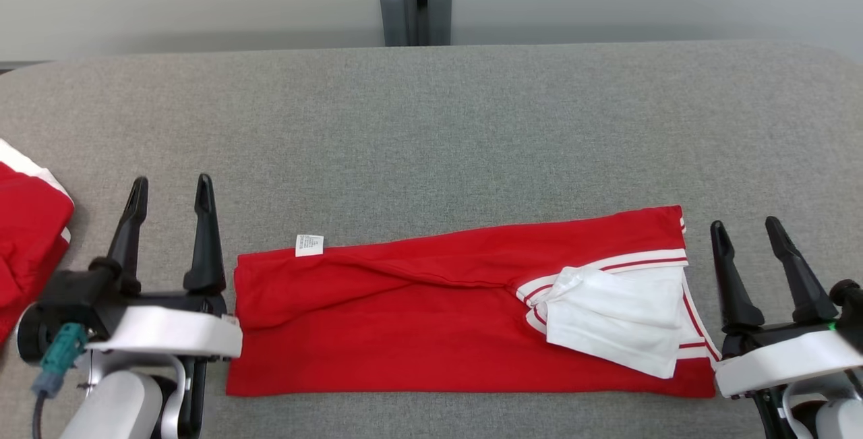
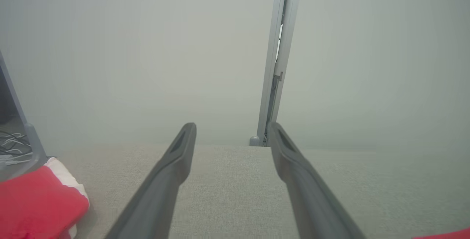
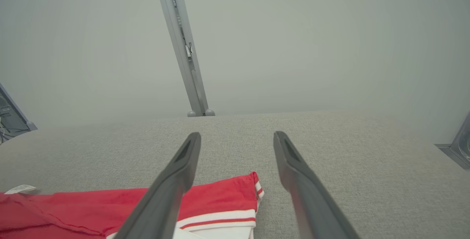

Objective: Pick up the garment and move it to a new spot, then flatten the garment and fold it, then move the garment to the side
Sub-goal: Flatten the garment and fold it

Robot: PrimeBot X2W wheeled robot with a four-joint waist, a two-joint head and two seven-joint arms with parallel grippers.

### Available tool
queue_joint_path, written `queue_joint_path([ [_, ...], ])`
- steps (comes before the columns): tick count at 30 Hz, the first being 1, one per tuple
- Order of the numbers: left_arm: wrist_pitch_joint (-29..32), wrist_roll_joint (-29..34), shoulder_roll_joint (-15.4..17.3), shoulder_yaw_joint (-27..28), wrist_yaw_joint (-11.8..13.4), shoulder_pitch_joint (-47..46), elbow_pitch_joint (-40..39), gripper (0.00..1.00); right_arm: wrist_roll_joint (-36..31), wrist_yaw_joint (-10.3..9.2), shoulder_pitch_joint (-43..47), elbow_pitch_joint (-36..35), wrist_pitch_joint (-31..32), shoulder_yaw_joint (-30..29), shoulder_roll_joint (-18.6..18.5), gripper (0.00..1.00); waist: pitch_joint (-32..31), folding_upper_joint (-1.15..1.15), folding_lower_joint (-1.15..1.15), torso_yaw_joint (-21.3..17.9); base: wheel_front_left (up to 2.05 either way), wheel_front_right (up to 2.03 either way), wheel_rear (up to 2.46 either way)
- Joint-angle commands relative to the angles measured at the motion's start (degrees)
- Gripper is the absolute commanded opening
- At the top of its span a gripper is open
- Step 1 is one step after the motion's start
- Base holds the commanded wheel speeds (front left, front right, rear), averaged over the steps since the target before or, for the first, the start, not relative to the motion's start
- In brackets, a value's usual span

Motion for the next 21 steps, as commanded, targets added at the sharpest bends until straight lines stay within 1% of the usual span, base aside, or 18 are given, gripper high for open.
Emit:
queue_joint_path([
  [1, -0.20, 1.91, -0.32, 0.91, -0.75, 1.51, 0.77, 1.00, -0.83, 0.02, -0.49, 0.61, -0.39, 0.40, 0.14, 1.00, -0.50, 0.00, 0.00, -0.12, 0.00, 0.00, 0.00],
  [6, -0.20, 6.21, -1.95, 2.66, -2.19, 4.69, 2.43, 1.00, -2.11, 0.02, -0.19, 2.44, -0.28, 0.87, -0.05, 1.00, -1.36, 0.00, 0.00, 0.00, 0.00, 0.00, 0.00],
  [8, -0.19, 6.57, -2.20, 2.74, -2.46, 5.46, 3.16, 1.00, -2.44, 0.02, 0.15, 2.90, -0.13, 0.75, -0.16, 1.00, -1.55, 0.00, 0.00, 0.14, 0.00, 0.00, 0.00],
  [12, -0.21, 8.10, -3.82, 4.51, -3.43, 6.82, 4.34, 1.00, -3.37, 0.02, 0.87, 3.96, -0.08, 0.22, 0.15, 1.00, -2.09, 0.00, 0.00, 0.73, 0.00, 0.00, 0.00],
  [14, -0.21, 9.55, -4.69, 5.44, -4.76, 7.19, 5.21, 1.00, -3.44, 0.02, 1.60, 4.60, -0.04, -0.12, 0.47, 1.00, -2.57, 0.00, 0.00, 1.11, 0.00, 0.00, 0.00],
  [15, -0.21, 9.55, -4.69, 5.44, -4.76, 7.19, 5.21, 1.00, -3.44, 0.02, 1.60, 4.60, -0.04, -0.12, 0.47, 1.00, -2.57, 0.00, 0.00, 1.11, 0.00, 0.00, 0.00],
  [21, -0.20, 12.36, -5.55, 6.32, -6.97, 6.88, 7.81, 1.00, -3.07, 0.02, 2.55, 5.06, 0.36, -0.63, 0.98, 1.00, -3.53, 0.00, 0.00, 1.41, 0.00, 0.00, 0.00],
])
